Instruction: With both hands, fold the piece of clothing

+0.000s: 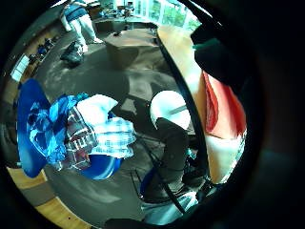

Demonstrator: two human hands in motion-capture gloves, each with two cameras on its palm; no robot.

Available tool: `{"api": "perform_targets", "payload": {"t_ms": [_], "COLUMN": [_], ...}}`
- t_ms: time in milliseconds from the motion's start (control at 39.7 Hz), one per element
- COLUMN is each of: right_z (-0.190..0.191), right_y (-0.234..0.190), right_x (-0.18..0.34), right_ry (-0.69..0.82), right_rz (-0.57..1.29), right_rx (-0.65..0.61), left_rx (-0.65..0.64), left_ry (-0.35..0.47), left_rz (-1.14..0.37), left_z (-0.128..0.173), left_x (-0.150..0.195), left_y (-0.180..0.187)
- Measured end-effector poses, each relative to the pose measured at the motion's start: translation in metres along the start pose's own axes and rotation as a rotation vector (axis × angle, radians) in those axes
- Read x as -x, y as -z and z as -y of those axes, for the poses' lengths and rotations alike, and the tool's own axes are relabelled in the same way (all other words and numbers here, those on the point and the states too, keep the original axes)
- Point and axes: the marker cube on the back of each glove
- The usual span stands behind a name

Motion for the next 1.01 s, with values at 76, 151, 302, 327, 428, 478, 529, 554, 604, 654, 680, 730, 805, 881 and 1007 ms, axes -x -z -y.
{"api": "perform_targets", "payload": {"t_ms": [76, 151, 302, 327, 428, 478, 529, 554, 604, 654, 680, 730, 805, 881, 1007], "right_z": [-0.001, -0.018, -0.032, -0.038, -0.053, -0.060, -0.067, -0.071, -0.077, -0.083, -0.087, -0.095, -0.106, -0.118, -0.133], "right_y": [-0.021, -0.035, -0.036, -0.033, -0.005, 0.013, 0.031, 0.039, 0.054, 0.072, 0.082, 0.098, 0.114, 0.125, 0.129], "right_x": [0.025, 0.039, 0.038, 0.032, -0.007, -0.035, -0.070, -0.087, -0.116, -0.146, -0.164, -0.197, -0.238, -0.262, -0.269], "right_ry": [0.063, 0.094, 0.140, 0.155, 0.218, 0.234, 0.243, 0.245, 0.236, 0.205, 0.180, 0.114, -0.029, -0.174, -0.279], "right_rz": [-0.062, -0.067, -0.020, -0.014, 0.018, -0.011, -0.085, -0.130, -0.219, -0.330, -0.392, -0.500, -0.586, -0.531, -0.390], "right_rx": [-0.033, 0.034, 0.067, 0.097, 0.141, 0.168, 0.219, 0.250, 0.308, 0.380, 0.427, 0.521, 0.599, 0.561, 0.513], "left_rx": [-0.016, -0.016, -0.019, -0.021, -0.031, -0.033, -0.033, -0.033, -0.032, -0.026, -0.020, 0.001, 0.043, 0.063, 0.061], "left_ry": [0.037, 0.049, 0.028, 0.016, -0.047, -0.081, -0.119, -0.136, -0.163, -0.190, -0.206, -0.231, -0.247, -0.262, -0.291], "left_rz": [0.003, 0.014, 0.051, 0.059, 0.101, 0.132, 0.176, 0.197, 0.232, 0.264, 0.282, 0.327, 0.417, 0.468, 0.469], "left_z": [-0.005, -0.008, -0.008, -0.007, -0.004, -0.003, -0.001, 0.000, 0.002, 0.005, 0.006, 0.006, -0.002, -0.010, -0.013], "left_x": [0.015, 0.020, 0.008, 0.002, -0.025, -0.040, -0.057, -0.064, -0.076, -0.090, -0.097, -0.113, -0.134, -0.152, -0.165], "left_y": [0.003, 0.003, -0.004, -0.005, -0.005, -0.005, -0.004, -0.003, -0.004, -0.006, -0.008, -0.010, -0.009, -0.009, -0.015]}}
